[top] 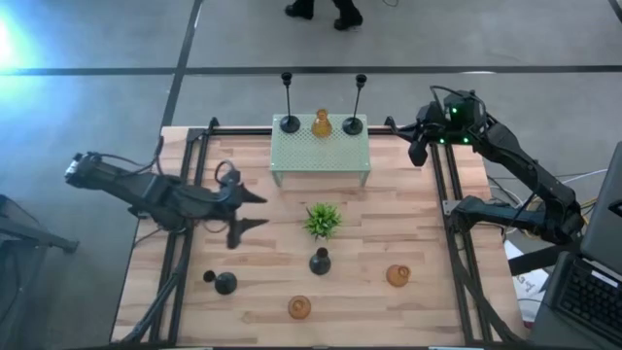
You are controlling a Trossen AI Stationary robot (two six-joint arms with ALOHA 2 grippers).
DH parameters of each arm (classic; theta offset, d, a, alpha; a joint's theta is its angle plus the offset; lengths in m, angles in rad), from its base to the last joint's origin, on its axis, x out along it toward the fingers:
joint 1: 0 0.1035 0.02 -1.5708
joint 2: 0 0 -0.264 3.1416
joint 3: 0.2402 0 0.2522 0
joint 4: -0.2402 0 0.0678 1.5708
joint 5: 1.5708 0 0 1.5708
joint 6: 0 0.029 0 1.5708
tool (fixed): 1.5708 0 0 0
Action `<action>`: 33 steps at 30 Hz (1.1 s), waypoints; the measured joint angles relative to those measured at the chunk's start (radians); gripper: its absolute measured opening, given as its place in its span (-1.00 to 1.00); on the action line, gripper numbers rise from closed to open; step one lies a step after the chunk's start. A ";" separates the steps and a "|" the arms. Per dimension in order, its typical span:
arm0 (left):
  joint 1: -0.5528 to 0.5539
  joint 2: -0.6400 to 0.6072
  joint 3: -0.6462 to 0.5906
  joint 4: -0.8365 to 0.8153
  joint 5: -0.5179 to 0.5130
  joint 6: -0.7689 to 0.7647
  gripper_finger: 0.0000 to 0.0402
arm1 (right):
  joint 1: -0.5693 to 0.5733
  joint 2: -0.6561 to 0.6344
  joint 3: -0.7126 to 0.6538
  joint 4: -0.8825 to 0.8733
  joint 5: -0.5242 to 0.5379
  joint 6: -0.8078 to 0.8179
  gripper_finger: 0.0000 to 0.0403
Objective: Pick & Place candle stick holders
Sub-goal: Put the orange candle holder on the shelf
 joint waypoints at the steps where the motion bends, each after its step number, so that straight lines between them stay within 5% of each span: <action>1: -0.005 -0.020 -0.010 -0.013 0.016 -0.020 0.27 | 0.000 -0.001 0.000 0.000 0.000 0.003 -0.74; 7: -0.025 -0.109 -0.053 -0.122 0.142 -0.193 0.27 | 0.000 -0.001 0.000 0.000 0.000 0.033 -0.74; 16: -0.081 -0.132 -0.104 -0.194 0.162 -0.327 0.27 | 0.035 -0.017 -0.003 0.000 -0.009 0.110 -0.74; 26: -0.142 -0.132 -0.194 -0.140 0.163 -0.365 0.27 | 0.245 -0.174 -0.088 0.074 -0.032 0.239 -0.79; 33: -0.158 -0.132 -0.257 -0.057 0.161 -0.321 0.27 | 0.452 -0.317 -0.209 0.127 0.099 0.387 -0.88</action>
